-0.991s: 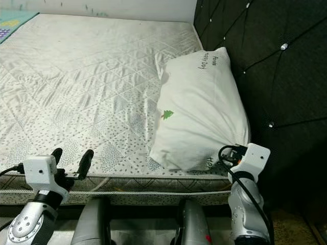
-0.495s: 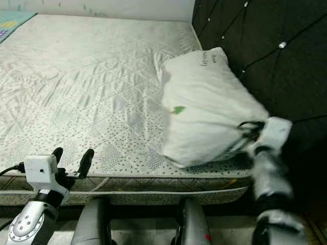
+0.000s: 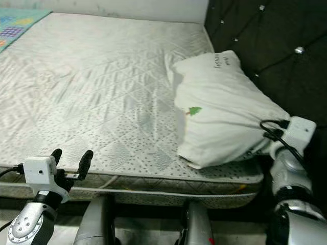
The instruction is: Clean up the room
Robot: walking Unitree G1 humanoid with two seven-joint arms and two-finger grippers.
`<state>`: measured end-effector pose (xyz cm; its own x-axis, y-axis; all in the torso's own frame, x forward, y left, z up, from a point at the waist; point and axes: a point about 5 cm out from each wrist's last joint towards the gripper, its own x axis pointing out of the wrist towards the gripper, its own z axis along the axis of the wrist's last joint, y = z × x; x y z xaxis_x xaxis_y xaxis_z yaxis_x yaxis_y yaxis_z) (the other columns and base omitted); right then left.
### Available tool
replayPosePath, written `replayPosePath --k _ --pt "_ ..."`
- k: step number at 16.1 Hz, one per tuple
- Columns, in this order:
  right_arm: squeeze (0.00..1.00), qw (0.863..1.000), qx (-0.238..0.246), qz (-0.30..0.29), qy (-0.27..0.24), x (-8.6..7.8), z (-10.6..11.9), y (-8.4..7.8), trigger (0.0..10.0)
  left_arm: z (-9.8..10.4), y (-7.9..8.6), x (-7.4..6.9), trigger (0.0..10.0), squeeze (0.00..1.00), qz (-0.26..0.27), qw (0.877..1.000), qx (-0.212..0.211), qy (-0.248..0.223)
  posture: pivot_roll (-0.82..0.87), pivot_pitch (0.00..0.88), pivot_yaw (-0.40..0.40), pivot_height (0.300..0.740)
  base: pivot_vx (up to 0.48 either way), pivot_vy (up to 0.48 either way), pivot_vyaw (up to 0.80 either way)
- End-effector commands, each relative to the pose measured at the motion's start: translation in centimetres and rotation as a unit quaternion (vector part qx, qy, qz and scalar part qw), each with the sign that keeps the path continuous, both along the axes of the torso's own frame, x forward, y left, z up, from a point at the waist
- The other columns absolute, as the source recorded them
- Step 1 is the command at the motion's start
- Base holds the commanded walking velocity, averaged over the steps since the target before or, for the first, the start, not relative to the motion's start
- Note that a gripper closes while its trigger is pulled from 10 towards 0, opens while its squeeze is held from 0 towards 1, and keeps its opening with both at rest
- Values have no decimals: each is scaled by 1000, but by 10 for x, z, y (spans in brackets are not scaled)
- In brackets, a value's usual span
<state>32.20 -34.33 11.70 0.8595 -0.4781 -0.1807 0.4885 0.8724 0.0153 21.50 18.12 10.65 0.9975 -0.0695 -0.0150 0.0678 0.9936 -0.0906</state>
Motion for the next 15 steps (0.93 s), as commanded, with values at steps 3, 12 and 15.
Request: replayPosePath --k 3,12,15 --pt "0 995 -41 -77 -42 -30 7 -35 0 1 -2 0 10000 0 -7 1000 3 -1 70 81 -49 561 0 0 0" --pt "0 997 -63 -25 -42 -73 -33 12 0 0 -4 4 10000 0 -19 1000 0 2 39 88 -36 561 0 0 0" --pt "0 997 -62 -12 -33 -73 -34 18 0 -1 -4 4 10000 0 -19 1000 0 2 39 88 -35 561 0 0 0"
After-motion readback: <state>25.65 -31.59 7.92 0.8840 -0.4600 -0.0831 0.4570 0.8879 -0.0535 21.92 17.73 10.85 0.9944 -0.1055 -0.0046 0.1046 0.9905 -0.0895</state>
